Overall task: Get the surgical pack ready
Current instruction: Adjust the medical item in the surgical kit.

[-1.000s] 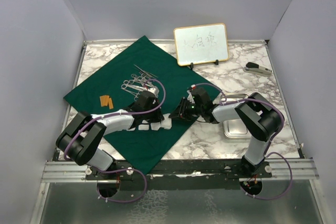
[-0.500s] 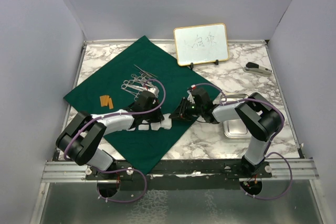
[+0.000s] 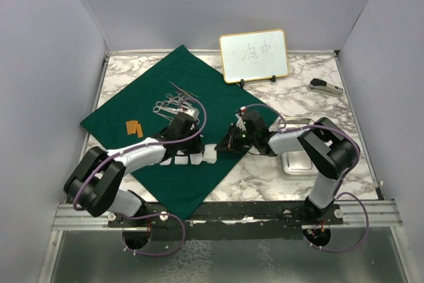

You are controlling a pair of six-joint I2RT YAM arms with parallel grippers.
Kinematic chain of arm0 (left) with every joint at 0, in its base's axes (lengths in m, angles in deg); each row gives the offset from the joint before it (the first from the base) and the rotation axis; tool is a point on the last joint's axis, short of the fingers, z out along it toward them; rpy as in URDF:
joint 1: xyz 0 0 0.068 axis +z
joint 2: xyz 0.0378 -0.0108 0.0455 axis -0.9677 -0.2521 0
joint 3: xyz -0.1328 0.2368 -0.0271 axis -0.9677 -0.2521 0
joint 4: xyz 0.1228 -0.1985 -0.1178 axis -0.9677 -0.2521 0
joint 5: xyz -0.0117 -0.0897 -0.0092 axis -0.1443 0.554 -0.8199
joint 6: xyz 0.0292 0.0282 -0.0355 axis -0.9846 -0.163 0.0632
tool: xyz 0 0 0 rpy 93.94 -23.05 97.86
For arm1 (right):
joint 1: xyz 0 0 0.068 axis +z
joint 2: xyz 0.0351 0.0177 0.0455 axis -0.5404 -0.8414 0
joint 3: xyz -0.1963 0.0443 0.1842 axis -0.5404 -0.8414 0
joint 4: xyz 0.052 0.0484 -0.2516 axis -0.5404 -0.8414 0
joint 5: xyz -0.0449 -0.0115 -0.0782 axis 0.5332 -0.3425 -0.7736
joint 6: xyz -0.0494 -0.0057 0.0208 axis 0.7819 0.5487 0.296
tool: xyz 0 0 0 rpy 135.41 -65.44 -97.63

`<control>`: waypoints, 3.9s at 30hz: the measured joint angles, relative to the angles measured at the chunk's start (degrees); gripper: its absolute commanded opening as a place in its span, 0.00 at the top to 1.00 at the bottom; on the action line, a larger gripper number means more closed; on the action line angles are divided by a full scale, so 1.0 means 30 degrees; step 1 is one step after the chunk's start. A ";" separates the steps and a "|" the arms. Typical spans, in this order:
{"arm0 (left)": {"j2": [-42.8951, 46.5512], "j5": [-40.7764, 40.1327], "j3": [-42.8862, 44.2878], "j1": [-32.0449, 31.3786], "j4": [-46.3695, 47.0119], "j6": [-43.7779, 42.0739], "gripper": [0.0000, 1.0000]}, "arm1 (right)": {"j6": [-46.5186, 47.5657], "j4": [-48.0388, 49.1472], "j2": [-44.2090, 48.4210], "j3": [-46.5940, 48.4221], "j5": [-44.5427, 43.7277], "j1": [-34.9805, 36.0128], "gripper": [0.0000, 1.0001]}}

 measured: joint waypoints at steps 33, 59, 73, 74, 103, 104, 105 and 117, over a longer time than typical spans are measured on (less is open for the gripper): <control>0.8619 -0.6404 0.6666 0.4816 -0.5391 -0.7541 0.56 | -0.1202 0.4976 -0.1661 0.2856 0.3002 0.3191 0.99; 0.8670 -0.6339 0.6295 0.5005 -0.4743 -0.7635 0.56 | -0.3279 0.7082 -0.3162 0.2193 0.1843 0.3009 0.99; 0.8663 -0.6309 0.6135 0.5034 -0.4648 -0.7635 0.56 | -0.2208 0.5654 -0.3177 0.2040 0.1574 0.2259 0.99; 0.8663 -0.6309 0.6127 0.5042 -0.4641 -0.7635 0.56 | -0.2127 0.5530 -0.3177 0.2040 0.1574 0.2237 0.99; 0.8663 -0.5989 0.6127 0.5071 -0.4634 -0.7621 0.56 | 0.0000 0.2346 -0.3198 0.3104 0.1158 0.1494 0.99; 0.8663 -0.5974 0.6127 0.5071 -0.4634 -0.7621 0.56 | 0.0051 0.2310 -0.3198 0.3155 0.1158 0.1486 0.99; 0.8663 -0.5974 0.6127 0.5071 -0.4634 -0.7621 0.56 | 0.0080 0.2200 -0.3198 0.3220 0.1151 0.1486 0.99; 0.8655 -0.5960 0.6127 0.5071 -0.4634 -0.7621 0.56 | 0.0393 0.1530 -0.3206 0.3308 0.1158 0.1399 0.99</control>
